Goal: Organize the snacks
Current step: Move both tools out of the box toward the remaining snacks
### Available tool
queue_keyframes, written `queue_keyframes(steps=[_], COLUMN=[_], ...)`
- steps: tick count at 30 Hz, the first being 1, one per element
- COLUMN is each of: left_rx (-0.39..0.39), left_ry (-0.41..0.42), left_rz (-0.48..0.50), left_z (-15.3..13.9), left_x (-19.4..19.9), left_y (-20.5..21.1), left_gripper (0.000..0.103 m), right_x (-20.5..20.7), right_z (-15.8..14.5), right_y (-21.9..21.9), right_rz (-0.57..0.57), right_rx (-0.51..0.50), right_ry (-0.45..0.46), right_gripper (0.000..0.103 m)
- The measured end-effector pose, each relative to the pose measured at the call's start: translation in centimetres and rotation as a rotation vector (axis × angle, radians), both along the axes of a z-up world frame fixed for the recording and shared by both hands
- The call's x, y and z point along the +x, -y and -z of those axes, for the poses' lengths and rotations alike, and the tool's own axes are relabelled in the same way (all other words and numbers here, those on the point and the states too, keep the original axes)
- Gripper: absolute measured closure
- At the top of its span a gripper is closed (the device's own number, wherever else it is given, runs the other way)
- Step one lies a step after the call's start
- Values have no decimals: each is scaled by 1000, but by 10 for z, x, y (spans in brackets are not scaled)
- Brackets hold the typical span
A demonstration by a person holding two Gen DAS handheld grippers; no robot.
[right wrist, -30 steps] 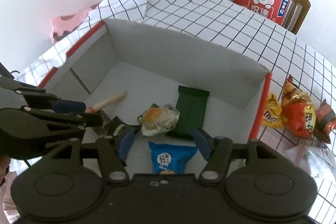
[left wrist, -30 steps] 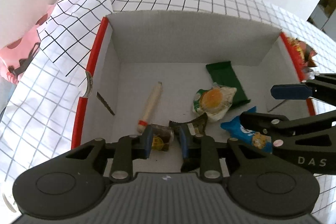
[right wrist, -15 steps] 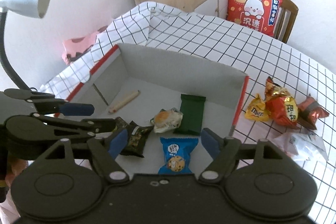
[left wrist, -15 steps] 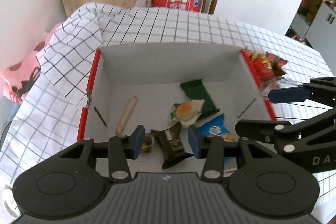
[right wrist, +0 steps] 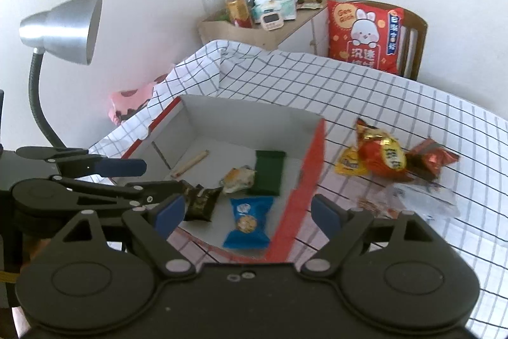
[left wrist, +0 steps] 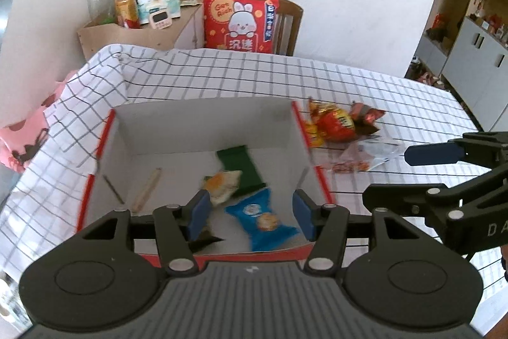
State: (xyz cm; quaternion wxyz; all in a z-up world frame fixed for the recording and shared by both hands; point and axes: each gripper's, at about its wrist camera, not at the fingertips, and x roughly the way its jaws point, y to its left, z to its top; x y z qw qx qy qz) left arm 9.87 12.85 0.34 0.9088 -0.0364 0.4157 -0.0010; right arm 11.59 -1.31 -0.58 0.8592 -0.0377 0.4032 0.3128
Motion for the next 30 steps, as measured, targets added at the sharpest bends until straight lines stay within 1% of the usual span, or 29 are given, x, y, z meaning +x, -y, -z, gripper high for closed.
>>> queue_keyframes(steps=[3, 4, 5, 6, 7, 10, 13, 16, 22, 25, 27, 30], left_rx=[-25, -32, -35, -36, -38, -67, -96, -121, -116, -78, -95, -117], left_ry=[-3, -2, 0, 7, 16, 29, 28, 16, -42, -107, -140, -156], left_rz=[-3, -2, 1, 1, 0, -1, -23, -39, -122, -172, -185, -220], left_z=[0, 0, 1, 1, 1, 2, 6, 11, 21, 30, 35, 35], left_x=[2, 3, 3, 2, 3, 5, 14, 25, 57, 77, 87, 103], left_y=[22, 30, 39, 46, 54, 75, 95, 114, 146, 159, 165, 172], left_gripper=[46, 43, 38, 36, 34, 32, 28, 28, 27, 28, 28, 28], right_x=[-2, -3, -3, -3, -3, 1, 6, 16, 38, 53, 64, 80], right_z=[-2, -2, -3, -3, -3, -2, 3, 8, 15, 15, 12, 11], right_y=[24, 32, 41, 50, 59, 85, 109, 131, 174, 190, 200, 213], right_rz=[-1, -1, 1, 6, 13, 24, 42, 60, 91, 103, 102, 82], right_rx=[10, 10, 9, 11, 13, 14, 3, -6, -18, -24, -23, -25], right_ry=[5, 6, 9, 13, 18, 29, 32, 23, 23, 22, 26, 14], right_gripper=[15, 14, 12, 5, 3, 2, 1, 1, 1, 1, 1, 1])
